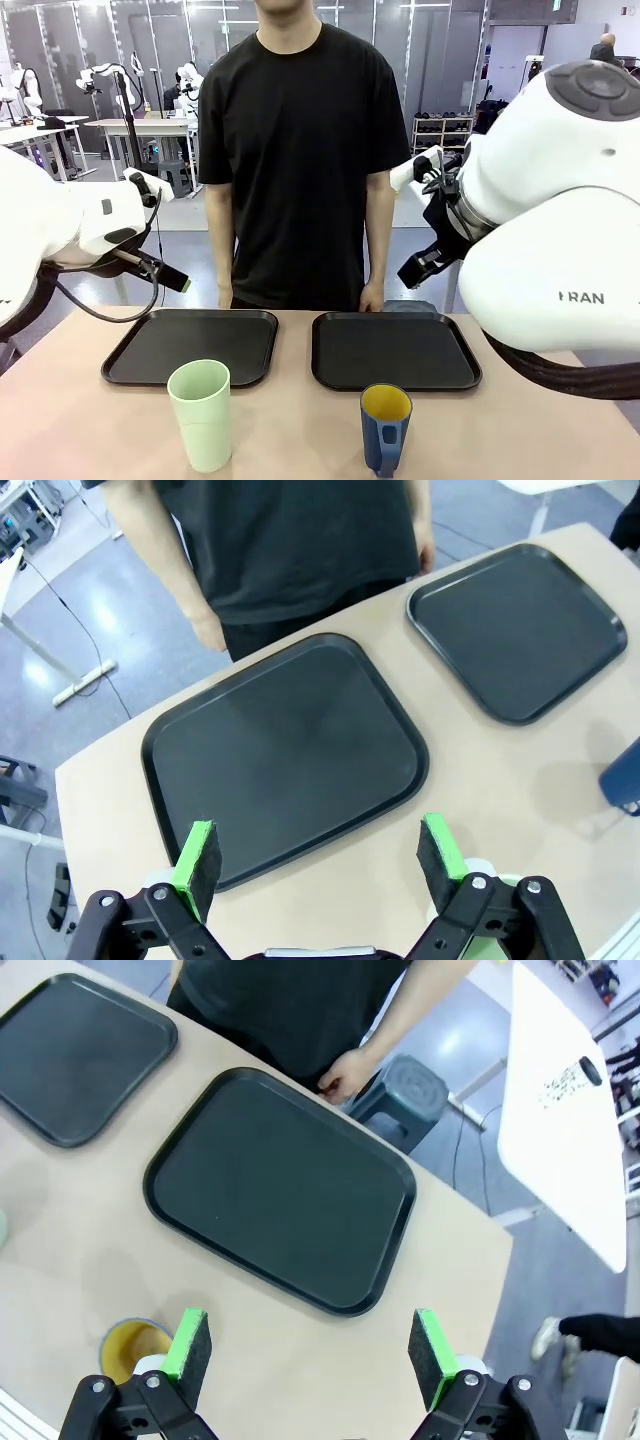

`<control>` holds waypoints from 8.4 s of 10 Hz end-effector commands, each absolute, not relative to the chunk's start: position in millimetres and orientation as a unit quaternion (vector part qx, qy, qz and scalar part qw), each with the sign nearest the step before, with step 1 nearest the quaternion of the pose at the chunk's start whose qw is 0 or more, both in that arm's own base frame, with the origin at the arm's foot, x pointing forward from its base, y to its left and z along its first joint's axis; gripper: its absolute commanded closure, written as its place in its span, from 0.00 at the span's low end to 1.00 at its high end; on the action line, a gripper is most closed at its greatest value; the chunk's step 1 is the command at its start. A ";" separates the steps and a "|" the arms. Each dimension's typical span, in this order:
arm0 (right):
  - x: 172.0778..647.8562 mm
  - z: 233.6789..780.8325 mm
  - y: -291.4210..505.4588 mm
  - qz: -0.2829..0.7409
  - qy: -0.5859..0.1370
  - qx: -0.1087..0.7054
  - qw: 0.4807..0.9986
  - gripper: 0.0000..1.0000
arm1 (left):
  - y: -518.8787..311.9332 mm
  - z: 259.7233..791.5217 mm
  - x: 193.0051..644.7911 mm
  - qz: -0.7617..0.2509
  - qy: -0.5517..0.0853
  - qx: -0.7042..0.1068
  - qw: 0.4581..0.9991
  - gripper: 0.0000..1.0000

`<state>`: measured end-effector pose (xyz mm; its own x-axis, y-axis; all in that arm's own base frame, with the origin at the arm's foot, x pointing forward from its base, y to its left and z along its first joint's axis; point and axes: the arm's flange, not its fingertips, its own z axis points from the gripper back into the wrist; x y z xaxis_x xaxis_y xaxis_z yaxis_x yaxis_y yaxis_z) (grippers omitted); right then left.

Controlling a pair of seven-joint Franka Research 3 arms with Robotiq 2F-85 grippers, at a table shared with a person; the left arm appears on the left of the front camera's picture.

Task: Sort and store the cups by type.
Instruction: Pick up the Reusable plastic cup.

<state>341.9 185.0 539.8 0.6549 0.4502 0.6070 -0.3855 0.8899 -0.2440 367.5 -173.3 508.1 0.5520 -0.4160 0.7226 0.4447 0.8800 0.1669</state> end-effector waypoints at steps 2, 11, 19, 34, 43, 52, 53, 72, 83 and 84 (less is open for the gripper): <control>347.8 532.7 190.1 0.188 -0.344 -0.025 0.919 0.00 | -174.1 509.0 366.6 -0.237 -0.394 -0.023 0.888 0.00; 426.4 472.3 81.0 0.192 -0.268 -0.053 0.942 0.00 | -50.1 455.2 443.1 -0.243 -0.345 -0.009 0.907 0.00; 470.0 424.5 50.2 0.185 -0.203 -0.041 0.961 0.00 | -10.0 419.0 476.8 -0.217 -0.314 -0.022 0.924 0.00; 466.1 419.3 56.2 0.180 -0.205 -0.039 0.961 0.00 | -14.3 420.7 466.2 -0.205 -0.313 -0.020 0.927 0.00; 466.1 419.3 56.2 0.180 -0.205 -0.039 0.961 0.00 | -9.1 422.7 467.5 -0.247 -0.317 -0.012 0.916 0.00; 466.1 419.3 56.2 0.180 -0.205 -0.039 0.961 0.00 | 26.1 440.1 469.3 -0.628 -0.202 0.140 0.738 0.00; 466.1 419.3 56.2 0.180 -0.205 -0.039 0.961 0.00 | 26.8 438.6 470.1 -0.632 -0.190 0.145 0.737 0.00; 466.1 419.3 56.2 0.180 -0.205 -0.039 0.961 0.00 | 16.9 345.9 406.2 -0.709 -0.215 -0.195 0.643 0.00; 466.1 419.3 56.2 0.180 -0.205 -0.039 0.961 0.00 | -16.4 301.9 423.5 -0.637 -0.368 -0.460 0.498 0.00; 466.1 419.3 56.2 0.180 -0.205 -0.039 0.961 0.00 | -18.0 302.9 427.2 -0.629 -0.372 -0.473 0.493 0.00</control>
